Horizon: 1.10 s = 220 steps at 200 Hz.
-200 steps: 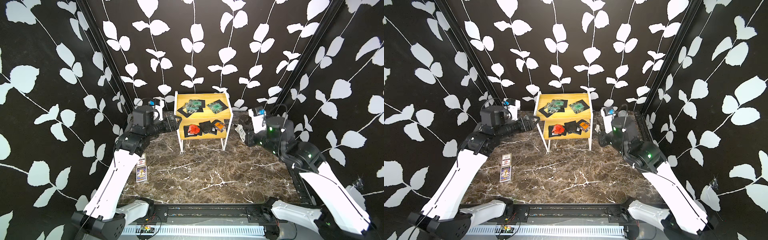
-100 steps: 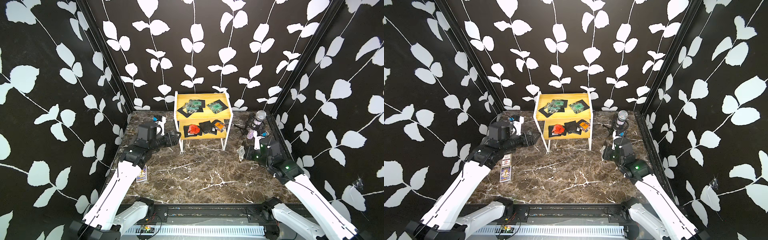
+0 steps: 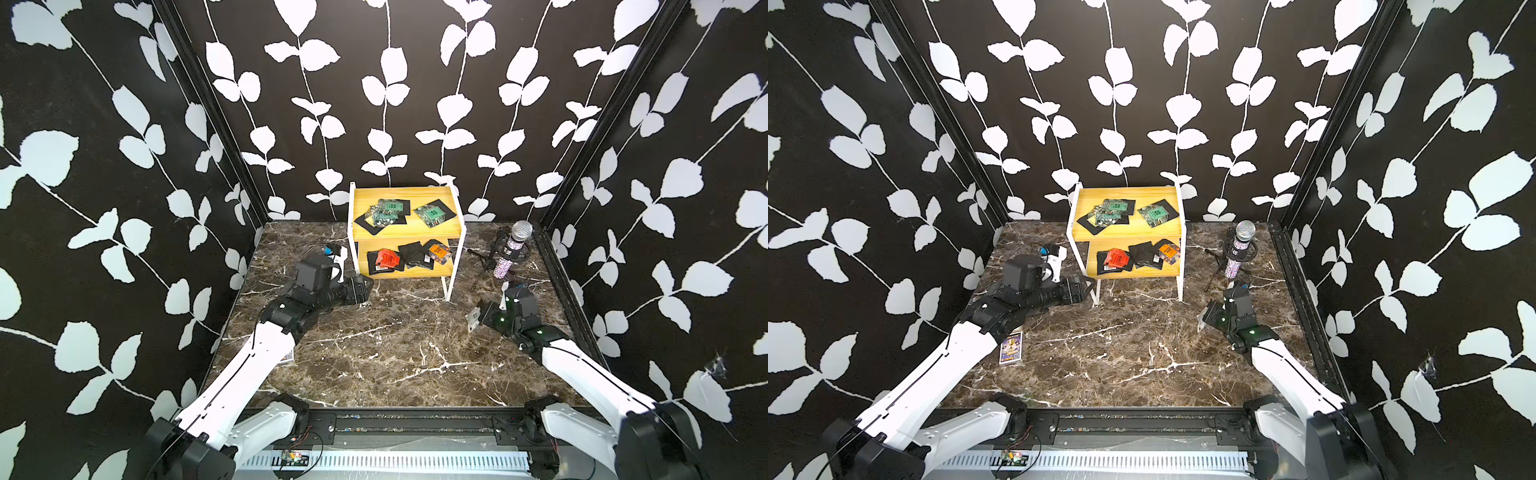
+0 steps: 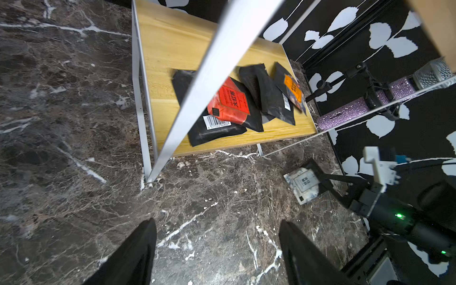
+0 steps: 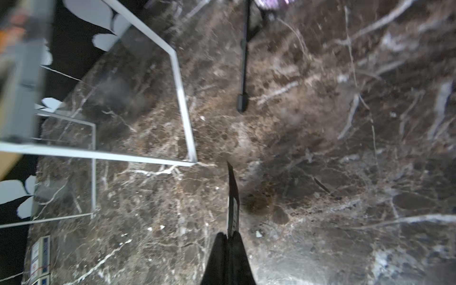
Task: Remove the tea bags from the shelf
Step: Place the tea bag at the center of the board.
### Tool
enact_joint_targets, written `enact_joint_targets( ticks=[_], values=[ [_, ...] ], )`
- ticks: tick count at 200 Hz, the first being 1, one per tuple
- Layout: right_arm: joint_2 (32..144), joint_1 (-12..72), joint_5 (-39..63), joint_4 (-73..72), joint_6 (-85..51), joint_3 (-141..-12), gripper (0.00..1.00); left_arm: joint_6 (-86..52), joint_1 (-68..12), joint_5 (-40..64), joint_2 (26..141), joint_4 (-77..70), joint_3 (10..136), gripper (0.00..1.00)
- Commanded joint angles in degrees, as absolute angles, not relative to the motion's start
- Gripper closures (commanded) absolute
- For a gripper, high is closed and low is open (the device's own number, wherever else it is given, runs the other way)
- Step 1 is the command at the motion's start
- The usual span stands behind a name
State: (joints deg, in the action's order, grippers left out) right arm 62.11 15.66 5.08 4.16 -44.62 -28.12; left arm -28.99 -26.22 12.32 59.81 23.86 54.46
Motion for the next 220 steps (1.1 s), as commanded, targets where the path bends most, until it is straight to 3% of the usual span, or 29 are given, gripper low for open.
enact_joint_targets(
  ticks=[1, 28, 83, 120, 164, 220],
  values=[
    [62.8, 14.8, 5.2, -1.3, -45.9, -25.7, 1.00, -29.4, -26.6, 11.3, 59.8, 21.4, 53.3, 0.27],
    [62.4, 13.9, 4.5, 0.0, -45.0, -24.1, 1.00, -29.2, -26.7, 11.1, 59.9, 21.1, 52.8, 0.27],
    [56.5, 12.4, 0.6, 7.2, -43.4, -24.0, 0.68, -28.6, -26.8, 11.0, 60.8, 20.8, 52.7, 0.26],
    [52.7, 12.2, -0.6, 11.8, -41.8, -25.5, 0.63, -28.4, -26.8, 10.9, 60.9, 20.8, 53.2, 0.26],
    [51.2, 12.2, -0.1, 15.9, -40.2, -27.1, 0.47, -28.6, -26.8, 11.1, 61.2, 21.0, 53.5, 0.27],
    [57.5, 12.2, -1.9, 26.5, -39.6, -31.9, 0.29, -28.7, -26.8, 11.2, 61.5, 20.9, 53.7, 0.27]
  ],
)
